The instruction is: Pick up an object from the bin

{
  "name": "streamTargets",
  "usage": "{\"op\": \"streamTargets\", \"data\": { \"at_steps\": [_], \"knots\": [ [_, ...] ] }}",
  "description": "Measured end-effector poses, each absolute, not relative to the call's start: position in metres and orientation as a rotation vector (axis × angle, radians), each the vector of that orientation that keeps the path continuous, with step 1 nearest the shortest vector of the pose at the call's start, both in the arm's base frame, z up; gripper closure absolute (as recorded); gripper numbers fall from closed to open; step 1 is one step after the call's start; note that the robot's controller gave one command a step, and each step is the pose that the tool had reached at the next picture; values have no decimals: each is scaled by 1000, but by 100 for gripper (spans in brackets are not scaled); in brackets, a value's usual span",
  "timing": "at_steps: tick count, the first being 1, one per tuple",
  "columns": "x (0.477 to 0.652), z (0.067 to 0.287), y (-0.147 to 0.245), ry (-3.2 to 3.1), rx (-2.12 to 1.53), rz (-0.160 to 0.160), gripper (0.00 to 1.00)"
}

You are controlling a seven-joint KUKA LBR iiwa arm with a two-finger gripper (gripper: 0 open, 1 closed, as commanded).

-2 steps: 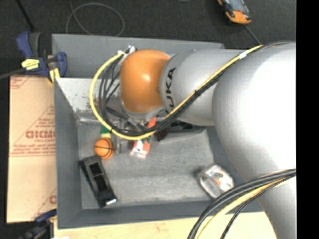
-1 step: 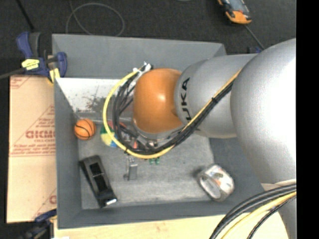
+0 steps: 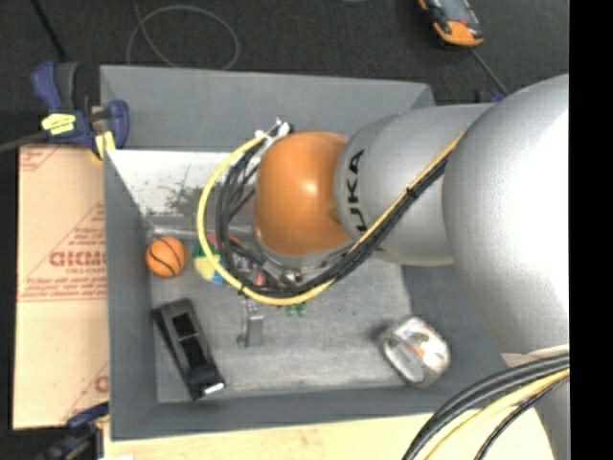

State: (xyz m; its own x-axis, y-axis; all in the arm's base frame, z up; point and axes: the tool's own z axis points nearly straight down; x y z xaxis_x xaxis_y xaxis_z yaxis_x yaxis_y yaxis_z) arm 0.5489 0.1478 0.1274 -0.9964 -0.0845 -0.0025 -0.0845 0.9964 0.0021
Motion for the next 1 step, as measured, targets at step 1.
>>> {"op": "streamTargets", "data": {
  "at_steps": [1],
  "knots": [
    [575, 149, 137, 3139, -108, 3, 0]
  ]
}}
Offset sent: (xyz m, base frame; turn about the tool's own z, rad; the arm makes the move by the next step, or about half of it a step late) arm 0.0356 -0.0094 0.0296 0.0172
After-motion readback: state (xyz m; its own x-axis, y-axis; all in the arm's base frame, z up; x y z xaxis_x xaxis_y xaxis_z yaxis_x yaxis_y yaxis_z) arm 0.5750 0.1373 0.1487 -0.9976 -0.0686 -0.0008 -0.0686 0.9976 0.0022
